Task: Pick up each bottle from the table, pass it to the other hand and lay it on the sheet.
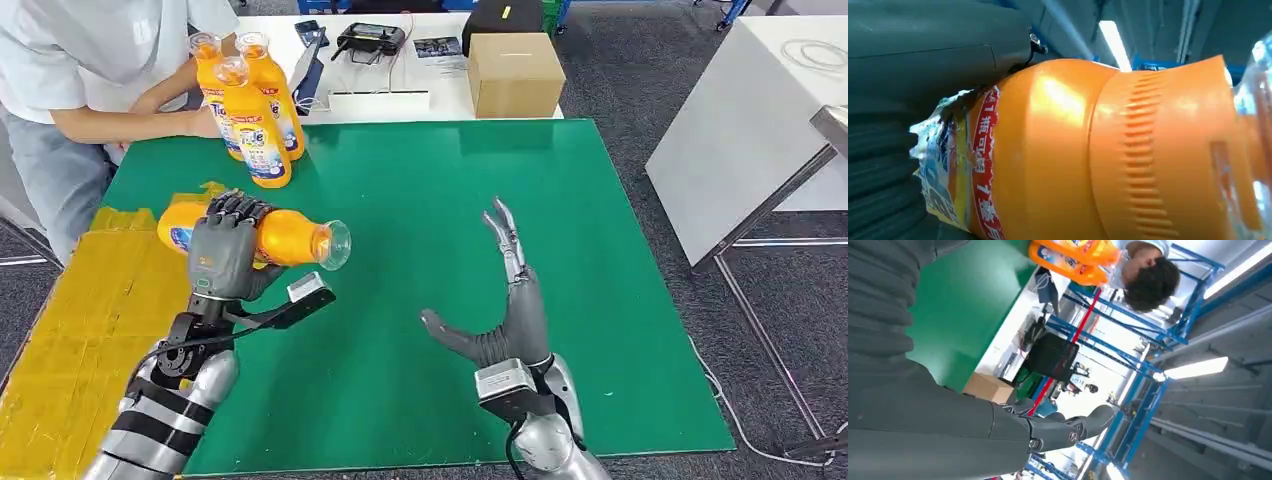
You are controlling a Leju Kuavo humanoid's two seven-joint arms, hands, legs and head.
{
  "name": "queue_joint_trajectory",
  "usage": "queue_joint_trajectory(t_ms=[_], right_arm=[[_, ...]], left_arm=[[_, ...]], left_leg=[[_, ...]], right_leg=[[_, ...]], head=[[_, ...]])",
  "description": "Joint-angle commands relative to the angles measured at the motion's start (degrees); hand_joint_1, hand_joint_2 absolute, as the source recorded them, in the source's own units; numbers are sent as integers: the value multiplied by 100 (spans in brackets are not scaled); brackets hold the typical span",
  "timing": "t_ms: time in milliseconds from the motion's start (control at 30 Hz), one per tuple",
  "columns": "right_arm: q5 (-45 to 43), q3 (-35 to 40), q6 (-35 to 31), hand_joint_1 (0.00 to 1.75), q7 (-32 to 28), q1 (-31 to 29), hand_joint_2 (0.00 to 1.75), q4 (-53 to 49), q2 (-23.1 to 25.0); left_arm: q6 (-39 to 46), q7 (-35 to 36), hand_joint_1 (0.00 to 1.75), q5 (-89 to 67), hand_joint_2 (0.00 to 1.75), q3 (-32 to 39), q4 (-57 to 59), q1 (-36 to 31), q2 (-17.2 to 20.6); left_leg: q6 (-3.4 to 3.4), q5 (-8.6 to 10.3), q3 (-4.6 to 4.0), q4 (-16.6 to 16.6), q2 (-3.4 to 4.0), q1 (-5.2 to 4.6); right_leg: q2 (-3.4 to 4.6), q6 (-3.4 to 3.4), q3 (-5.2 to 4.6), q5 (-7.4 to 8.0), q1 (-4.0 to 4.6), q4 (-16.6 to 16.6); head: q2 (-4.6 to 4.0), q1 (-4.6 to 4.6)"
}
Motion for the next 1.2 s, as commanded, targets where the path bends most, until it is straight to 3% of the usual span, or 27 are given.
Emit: queue_joint_trajectory(t_ms=[33,67,100,200,333,500,700,1067,1100,1133,1200], right_arm=[[-124,-121,48,0,-41,-146,175,-124,-27],[-165,-66,133,0,-41,-227,175,-101,-38],[-180,-33,155,0,-20,-312,175,-46,-13],[-199,17,181,0,-4,-399,175,29,4],[-202,70,189,0,-7,-409,175,55,-2],[-214,144,210,0,-22,-429,175,69,-48],[-214,145,208,0,-22,-431,175,73,-47],[-193,307,254,0,12,-540,175,247,-92],[-193,329,265,0,14,-553,175,261,-104],[-194,337,266,0,14,-555,175,265,-108],[-224,358,279,0,18,-559,175,279,-119]], left_arm=[[-1278,172,175,-425,175,-518,2638,-1603,394],[-1778,343,175,-548,175,-682,3327,-1966,386],[-1503,359,175,-576,175,-748,4034,-2270,332],[-1356,406,175,-775,175,-881,4705,-2518,295],[-1471,473,175,-805,175,-891,4952,-2580,280],[-1874,327,175,-235,175,-402,5305,-2651,215],[-1865,306,175,-219,175,-390,5311,-2652,240],[-2068,448,175,352,175,205,5790,-2500,294],[-1966,372,120,389,175,238,5755,-2445,289],[-1928,321,0,436,175,277,5747,-2415,282],[-1771,266,0,484,175,328,5733,-2314,290]], left_leg=[[-2,-1,17,-1,-20,4],[-1,4,9,-1,-20,3],[-2,1,19,1,-29,5],[1,2,24,0,-25,7],[1,-13,45,1,0,11],[1,-11,32,3,-6,10],[3,2,1,3,0,6],[1,-13,37,-2,12,9],[2,-3,15,-3,12,4],[1,-10,30,-4,15,7],[3,-4,19,-5,10,3]], right_leg=[[-18,-5,23,-7,4,-3],[-18,-4,14,-3,3,-1],[-26,-6,28,-8,5,0],[-21,-5,32,-6,6,-1],[5,-5,49,-9,9,-3],[-2,-4,42,-10,8,-2],[1,-1,7,3,4,2],[16,-4,41,-6,8,-5],[14,-1,17,2,2,-2],[18,-3,34,-3,6,-5],[13,-1,23,0,2,-4]], head=[[0,-2],[0,-2],[0,-2],[0,2],[0,0],[0,0],[0,0],[0,0],[0,-2],[0,0],[0,0]])
